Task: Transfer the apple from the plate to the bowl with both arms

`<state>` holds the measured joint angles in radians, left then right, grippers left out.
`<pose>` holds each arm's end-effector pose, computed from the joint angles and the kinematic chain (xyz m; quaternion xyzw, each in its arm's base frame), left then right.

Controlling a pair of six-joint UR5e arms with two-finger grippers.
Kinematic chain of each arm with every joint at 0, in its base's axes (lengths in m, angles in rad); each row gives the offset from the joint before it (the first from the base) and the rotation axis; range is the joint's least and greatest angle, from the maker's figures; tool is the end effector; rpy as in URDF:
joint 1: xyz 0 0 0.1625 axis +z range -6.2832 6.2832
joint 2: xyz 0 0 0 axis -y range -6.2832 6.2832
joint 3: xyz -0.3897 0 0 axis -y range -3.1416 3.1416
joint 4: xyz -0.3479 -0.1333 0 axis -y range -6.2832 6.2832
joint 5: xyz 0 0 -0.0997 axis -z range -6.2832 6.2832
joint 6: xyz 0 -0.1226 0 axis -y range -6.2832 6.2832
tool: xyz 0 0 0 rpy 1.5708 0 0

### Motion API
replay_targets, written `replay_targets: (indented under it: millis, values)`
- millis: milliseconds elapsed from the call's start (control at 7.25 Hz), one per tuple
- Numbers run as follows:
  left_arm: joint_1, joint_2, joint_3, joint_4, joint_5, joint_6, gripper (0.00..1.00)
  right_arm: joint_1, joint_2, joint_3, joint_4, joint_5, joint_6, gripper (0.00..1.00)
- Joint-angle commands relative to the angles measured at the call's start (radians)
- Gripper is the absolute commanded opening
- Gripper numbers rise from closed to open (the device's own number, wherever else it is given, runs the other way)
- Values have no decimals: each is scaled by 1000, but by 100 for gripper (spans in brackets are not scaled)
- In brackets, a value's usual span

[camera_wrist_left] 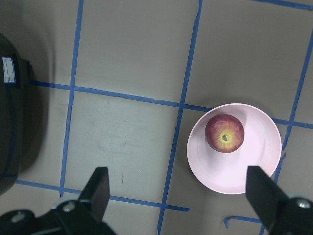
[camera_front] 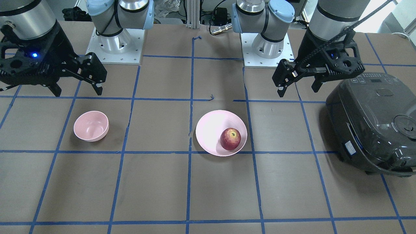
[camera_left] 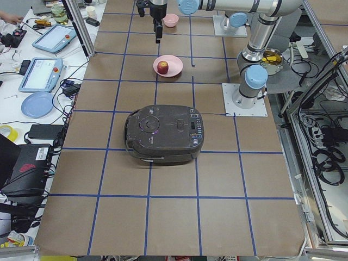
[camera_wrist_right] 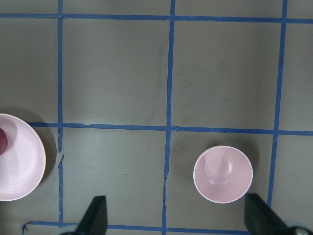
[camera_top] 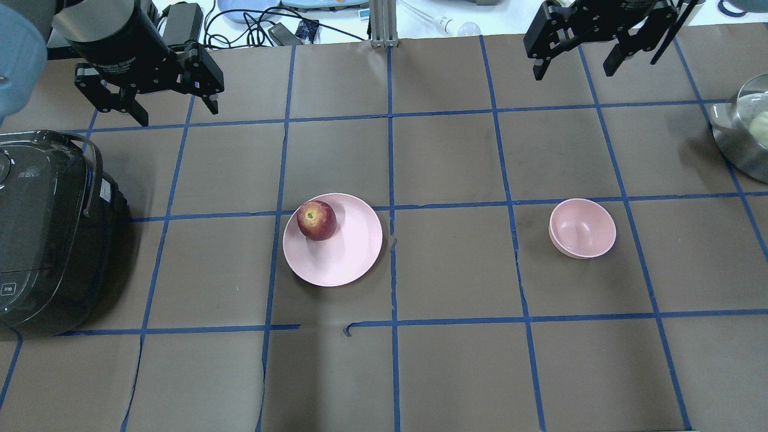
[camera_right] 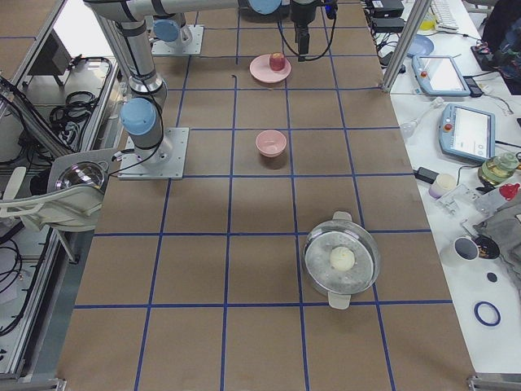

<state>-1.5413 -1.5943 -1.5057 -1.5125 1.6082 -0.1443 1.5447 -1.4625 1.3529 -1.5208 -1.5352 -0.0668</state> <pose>-0.1149 -0.4718 0.4546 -0.0876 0.9947 -0.0509 0.0158 0.1247 -0.4982 0.4716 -0.0209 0.9992 -0.0306 0.0164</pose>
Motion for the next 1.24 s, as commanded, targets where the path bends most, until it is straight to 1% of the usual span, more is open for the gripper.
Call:
replay_targets:
  millis: [0,552,828,1103]
  values:
    - [0,2,-1,0,1,0,100,0,1,0,1,1,-5,100]
    - [-2,-13,-4,-1,1,9,100,0,2,2,1,1,-7,100]
    - [-2,-22,-5,0,2,110,100,0,2,2,1,0,-7,100]
    - [-2,-24,-2,-11,10,120,100,0,2,2,1,1,-7,100]
